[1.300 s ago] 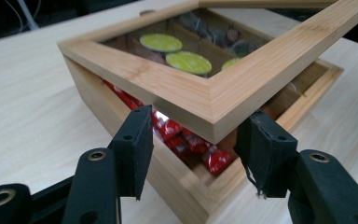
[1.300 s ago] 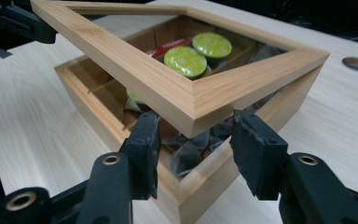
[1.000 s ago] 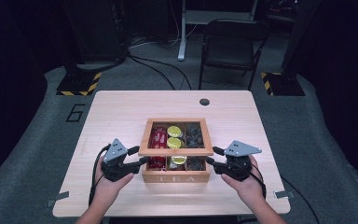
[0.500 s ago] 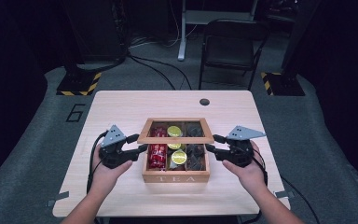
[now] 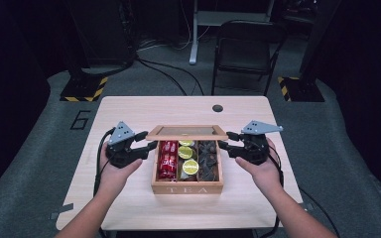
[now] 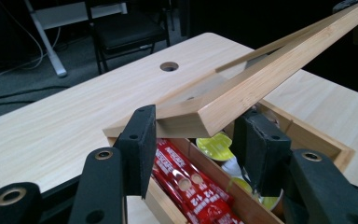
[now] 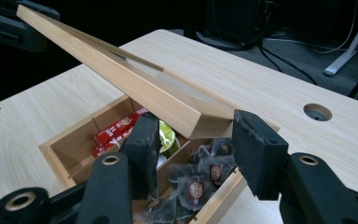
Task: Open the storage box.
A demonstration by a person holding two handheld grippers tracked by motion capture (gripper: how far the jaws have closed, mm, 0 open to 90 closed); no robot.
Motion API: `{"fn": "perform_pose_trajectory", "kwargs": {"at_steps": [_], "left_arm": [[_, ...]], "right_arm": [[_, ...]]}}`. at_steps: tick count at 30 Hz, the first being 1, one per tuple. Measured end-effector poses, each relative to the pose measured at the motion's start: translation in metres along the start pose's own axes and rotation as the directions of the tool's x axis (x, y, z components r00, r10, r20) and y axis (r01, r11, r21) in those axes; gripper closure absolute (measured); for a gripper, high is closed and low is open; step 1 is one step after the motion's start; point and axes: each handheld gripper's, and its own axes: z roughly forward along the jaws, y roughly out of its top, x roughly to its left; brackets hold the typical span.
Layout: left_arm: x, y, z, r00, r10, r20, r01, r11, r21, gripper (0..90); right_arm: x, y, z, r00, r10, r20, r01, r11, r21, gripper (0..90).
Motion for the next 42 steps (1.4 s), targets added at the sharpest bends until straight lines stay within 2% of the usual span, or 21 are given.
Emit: {"fn": "perform_pose_trajectory", "kwargs": {"at_steps": [4,9,12,14,16,19,21,26,27,37,38,42], "left_arm": [[0.002,0.005,0.003,0.9996,0.004,-0.027,-0.004,1.0,-0.002,52.9],[0.005,0.006,0.009,0.999,0.006,-0.045,-0.006,1.0,0.008,56.2],[0.007,0.007,0.011,0.9988,0.006,-0.048,-0.006,1.0,0.006,57.6],[0.008,0.007,0.011,0.9987,0.009,-0.05,-0.009,1.0,0.002,58.2],[0.008,0.008,0.012,0.9985,0.006,-0.055,-0.006,0.9999,-0.01,58.5],[0.009,0.009,0.012,0.9983,0.006,-0.058,-0.007,0.9999,-0.013,59.0],[0.01,0.011,0.013,0.9986,0.004,-0.053,-0.005,1.0,-0.008,59.1],[0.012,0.014,0.014,0.9984,0.009,-0.057,-0.009,0.9999,-0.008,59.3],[0.013,0.015,0.014,0.9984,0.009,-0.055,-0.009,0.9999,-0.008,59.3],[0.021,0.024,0.018,0.9991,-0.011,-0.04,0.011,0.9999,-0.005,59.6],[0.023,0.026,0.018,0.9991,-0.011,-0.041,0.01,0.9999,-0.004,59.7],[0.026,0.029,0.02,0.9988,-0.025,-0.042,0.025,0.9997,-0.008,60.2]], "right_arm": [[-0.003,0.007,0.002,1.0,0.004,0.009,-0.004,1.0,-0.003,52.2],[-0.005,0.011,0.007,0.9995,-0.014,0.027,0.014,1.0,0.011,53.0],[-0.007,0.011,0.01,0.9981,-0.04,0.046,0.04,0.999,0.011,55.6],[-0.007,0.011,0.01,0.9982,-0.032,0.05,0.032,0.999,0.008,56.8],[-0.008,0.012,0.011,0.9974,-0.05,0.052,0.05,0.999,0.003,56.9],[-0.008,0.013,0.013,0.997,-0.046,0.063,0.047,0.999,-0.005,56.9],[-0.009,0.014,0.014,0.9962,-0.058,0.065,0.059,0.998,-0.013,56.7],[-0.01,0.016,0.016,0.9962,-0.047,0.074,0.048,0.999,-0.015,56.1],[-0.011,0.017,0.017,0.9955,-0.059,0.074,0.06,0.998,-0.012,56.1],[-0.018,0.018,0.029,0.9931,-0.071,0.094,0.069,0.997,0.025,55.4],[-0.018,0.018,0.03,0.9929,-0.06,0.102,0.059,0.998,0.018,54.6],[-0.022,0.019,0.034,0.9914,-0.079,0.104,0.078,0.997,0.008,53.6]]}}
